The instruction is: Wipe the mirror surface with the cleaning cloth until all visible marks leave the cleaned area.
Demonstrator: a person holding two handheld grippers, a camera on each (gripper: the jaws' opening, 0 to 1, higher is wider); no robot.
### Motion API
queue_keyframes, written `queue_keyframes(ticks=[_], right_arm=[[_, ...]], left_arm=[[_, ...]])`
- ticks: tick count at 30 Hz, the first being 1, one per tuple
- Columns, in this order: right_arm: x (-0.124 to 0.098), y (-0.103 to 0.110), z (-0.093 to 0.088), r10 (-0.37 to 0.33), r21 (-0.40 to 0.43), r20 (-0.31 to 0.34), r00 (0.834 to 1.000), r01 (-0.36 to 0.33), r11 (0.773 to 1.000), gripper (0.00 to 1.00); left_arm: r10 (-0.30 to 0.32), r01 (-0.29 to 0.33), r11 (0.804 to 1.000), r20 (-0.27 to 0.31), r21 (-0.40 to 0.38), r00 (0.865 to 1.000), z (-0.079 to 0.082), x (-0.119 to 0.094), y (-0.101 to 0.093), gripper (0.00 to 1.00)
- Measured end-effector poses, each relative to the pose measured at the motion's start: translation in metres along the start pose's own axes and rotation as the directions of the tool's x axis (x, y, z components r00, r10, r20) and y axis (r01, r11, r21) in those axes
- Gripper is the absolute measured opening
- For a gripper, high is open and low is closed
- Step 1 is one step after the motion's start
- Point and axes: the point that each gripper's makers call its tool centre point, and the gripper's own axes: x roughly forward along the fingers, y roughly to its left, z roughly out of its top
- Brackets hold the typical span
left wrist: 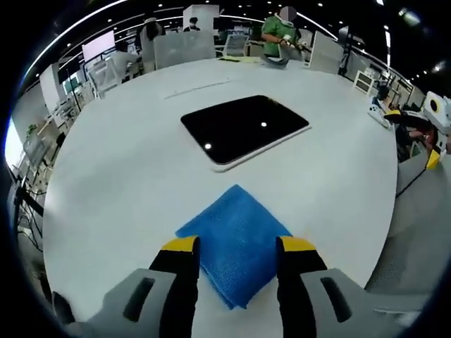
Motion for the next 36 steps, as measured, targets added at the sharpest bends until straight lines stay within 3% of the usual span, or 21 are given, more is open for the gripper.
queue_keyframes(ticks=[6, 9, 17, 23, 36], right_arm=[[-0.002, -0.001, -0.001, -0.006, 0.008, 0.003, 1.000, 0.006, 1.000, 1.00], [-0.003, -0.003, -0.002, -0.009, 0.011, 0.004, 1.000, 0.009, 1.000, 1.00], [-0.004, -0.005, -0.003, -0.013, 0.023, 0.008, 1.000, 0.013, 1.000, 1.00], [-0.003, -0.003, -0.003, -0.004, 0.018, 0.010, 1.000, 0.004, 1.000, 1.00], [-0.004, -0.005, 0.000, -0.009, 0.030, 0.029, 1.000, 0.008, 1.000, 1.00]], left_arm=[[-0.020, 0.021, 0.999, -0.029, 0.033, 0.999, 0.004, 0.008, 0.002, 0.32], [-0.020, 0.025, 0.997, -0.072, 0.069, 0.997, -0.002, 0.013, 0.003, 0.31], [-0.033, 0.038, 0.996, -0.074, 0.078, 0.997, -0.006, 0.015, 0.001, 0.26], [-0.077, 0.086, 0.991, -0.086, 0.106, 0.993, -0.006, 0.017, -0.009, 0.11], [-0.089, 0.096, 0.993, -0.095, 0.072, 0.991, -0.003, 0.015, -0.007, 0.06]])
